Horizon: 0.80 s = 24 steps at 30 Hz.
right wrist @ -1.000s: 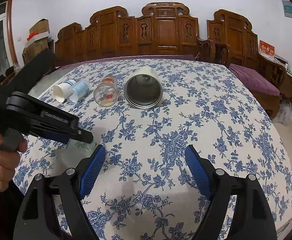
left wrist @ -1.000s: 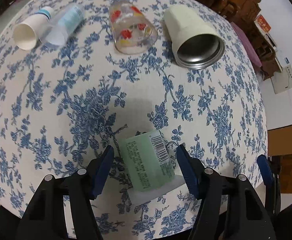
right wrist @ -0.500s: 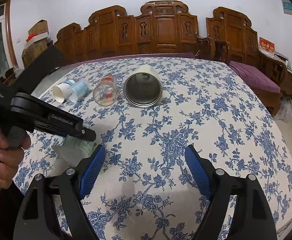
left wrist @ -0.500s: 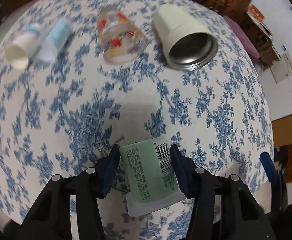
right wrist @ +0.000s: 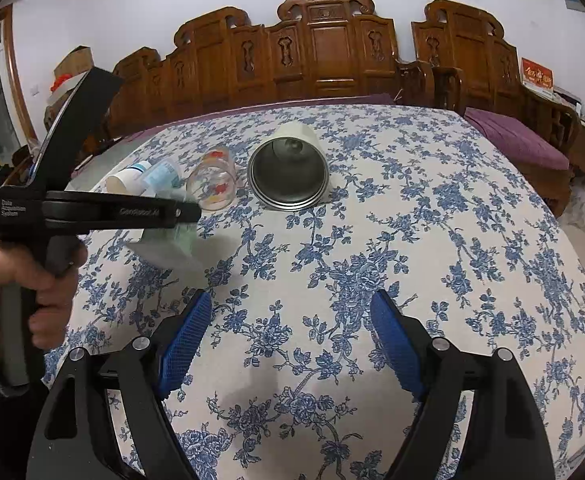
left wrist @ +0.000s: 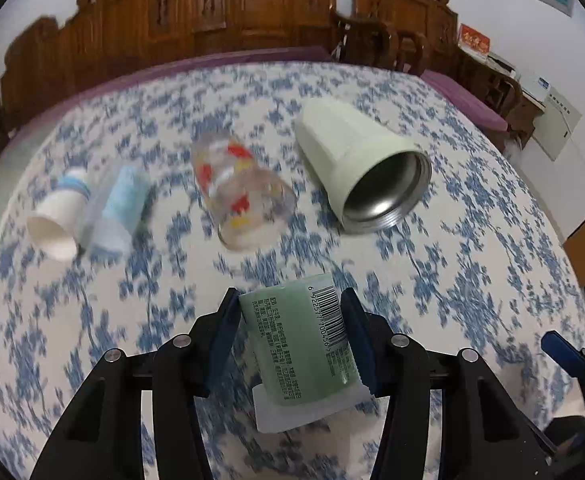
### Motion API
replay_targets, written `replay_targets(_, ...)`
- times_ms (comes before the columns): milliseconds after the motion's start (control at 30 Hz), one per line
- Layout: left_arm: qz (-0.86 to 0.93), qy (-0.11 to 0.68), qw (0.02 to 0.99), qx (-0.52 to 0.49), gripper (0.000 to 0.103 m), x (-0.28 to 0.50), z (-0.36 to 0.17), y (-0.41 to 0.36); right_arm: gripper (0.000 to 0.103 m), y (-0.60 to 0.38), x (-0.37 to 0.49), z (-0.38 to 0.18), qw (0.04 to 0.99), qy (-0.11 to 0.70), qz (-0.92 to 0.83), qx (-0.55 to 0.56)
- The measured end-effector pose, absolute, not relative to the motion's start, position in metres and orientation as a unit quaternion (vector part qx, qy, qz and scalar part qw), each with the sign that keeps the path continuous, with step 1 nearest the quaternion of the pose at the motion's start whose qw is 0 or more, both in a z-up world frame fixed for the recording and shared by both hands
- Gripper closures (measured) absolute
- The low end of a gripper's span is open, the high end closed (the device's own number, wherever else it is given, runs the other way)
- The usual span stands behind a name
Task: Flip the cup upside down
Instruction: 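Lower the inverted green cup onto the tablecloth with the right gripper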
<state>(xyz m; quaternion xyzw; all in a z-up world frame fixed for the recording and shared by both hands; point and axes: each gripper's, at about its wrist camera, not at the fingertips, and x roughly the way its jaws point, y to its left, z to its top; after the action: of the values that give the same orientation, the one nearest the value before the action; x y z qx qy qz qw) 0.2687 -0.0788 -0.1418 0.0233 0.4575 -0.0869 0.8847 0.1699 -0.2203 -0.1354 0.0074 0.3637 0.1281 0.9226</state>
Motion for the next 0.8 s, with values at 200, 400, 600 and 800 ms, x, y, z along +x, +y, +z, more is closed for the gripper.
replay_targets(200, -0.092, 0.432, 0.894, 0.078, 0.054, 0.265, -0.153, -0.087, 0.019, -0.215, 0.173, -0.138, 0.922, 0.364, 0.129, -0.006)
replay_targets(400, -0.09, 0.415, 0.902, 0.083, 0.054, 0.247, -0.153, -0.082, 0.019, -0.216, 0.172, -0.138, 0.922, 0.364, 0.13, -0.002)
replay_targets(600, -0.093, 0.417, 0.9, 0.088, 0.058, 0.221, -0.157, -0.08, 0.019, -0.217, 0.171, -0.137, 0.924, 0.361, 0.129, -0.001)
replay_targets(800, -0.088, 0.425, 0.897, 0.079, 0.058, 0.213, -0.161, -0.075, 0.019, -0.216, 0.168, -0.134, 0.925, 0.358, 0.129, -0.004)
